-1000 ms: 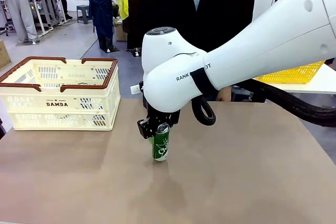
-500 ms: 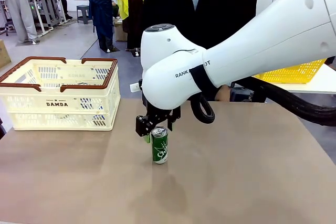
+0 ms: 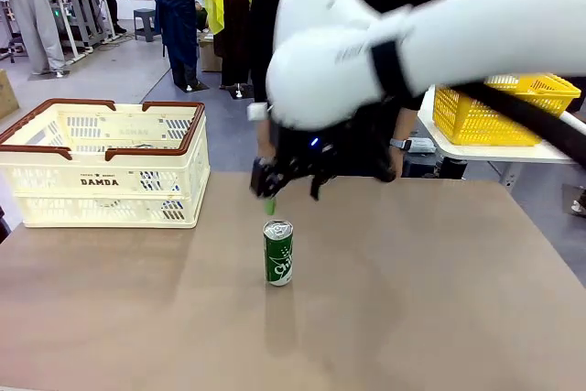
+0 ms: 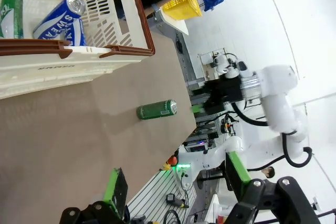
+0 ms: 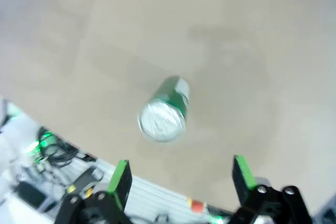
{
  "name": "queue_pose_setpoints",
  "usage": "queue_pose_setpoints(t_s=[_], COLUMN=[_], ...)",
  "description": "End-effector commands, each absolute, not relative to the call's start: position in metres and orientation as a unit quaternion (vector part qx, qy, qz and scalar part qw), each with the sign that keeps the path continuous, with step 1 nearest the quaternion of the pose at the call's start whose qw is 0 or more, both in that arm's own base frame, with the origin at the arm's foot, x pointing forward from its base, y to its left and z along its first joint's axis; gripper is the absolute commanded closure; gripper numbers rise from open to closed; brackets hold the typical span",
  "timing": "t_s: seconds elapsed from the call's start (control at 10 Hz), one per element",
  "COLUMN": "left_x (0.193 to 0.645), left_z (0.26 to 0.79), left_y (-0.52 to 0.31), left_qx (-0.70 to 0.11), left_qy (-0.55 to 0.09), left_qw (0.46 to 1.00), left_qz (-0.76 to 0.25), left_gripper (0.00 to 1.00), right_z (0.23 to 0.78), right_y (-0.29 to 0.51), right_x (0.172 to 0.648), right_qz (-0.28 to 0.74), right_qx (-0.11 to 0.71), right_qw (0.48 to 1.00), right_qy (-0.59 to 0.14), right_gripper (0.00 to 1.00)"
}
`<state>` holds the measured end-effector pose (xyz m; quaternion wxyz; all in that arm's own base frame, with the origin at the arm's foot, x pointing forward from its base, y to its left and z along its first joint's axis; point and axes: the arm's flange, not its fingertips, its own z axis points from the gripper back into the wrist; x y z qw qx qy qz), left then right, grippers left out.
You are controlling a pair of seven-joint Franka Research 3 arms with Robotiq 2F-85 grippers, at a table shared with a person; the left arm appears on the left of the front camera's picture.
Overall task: Place the drinks into the Shopping basket.
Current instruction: Pick up one drink and place it into the Shopping basket.
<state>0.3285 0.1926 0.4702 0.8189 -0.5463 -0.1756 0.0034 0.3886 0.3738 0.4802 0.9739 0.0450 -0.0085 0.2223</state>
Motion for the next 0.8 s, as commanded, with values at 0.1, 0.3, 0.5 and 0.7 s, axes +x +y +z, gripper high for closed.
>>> queue_pose_setpoints(t_s=[0.1,0.3,0.5,0.7], left_x=[0.326,0.326,0.326,0.326], left_z=[0.47,0.47,0.47,0.47], left_y=[0.193,0.193,0.193,0.193], left_qx=[-0.545,-0.545,-0.545,-0.545], left_qy=[-0.177,-0.177,-0.177,-0.177], left_qw=[0.819,0.819,0.819,0.819], left_qz=[-0.006,-0.006,-0.006,-0.006], left_gripper=[0.0,0.0,0.0,0.0], right_z=[0.556,0.556,0.524,0.484], right_y=[0.17,0.0,-0.142,-0.219], right_x=[0.393,0.379,0.331,0.295], right_qz=[0.071,-0.043,-0.078,-0.085], right_qx=[0.185,0.327,0.479,0.582], right_qw=[0.979,0.942,0.873,0.809], right_qy=[0.049,0.06,0.044,-0.007], right_gripper=[0.0,0.0,0.0,0.0])
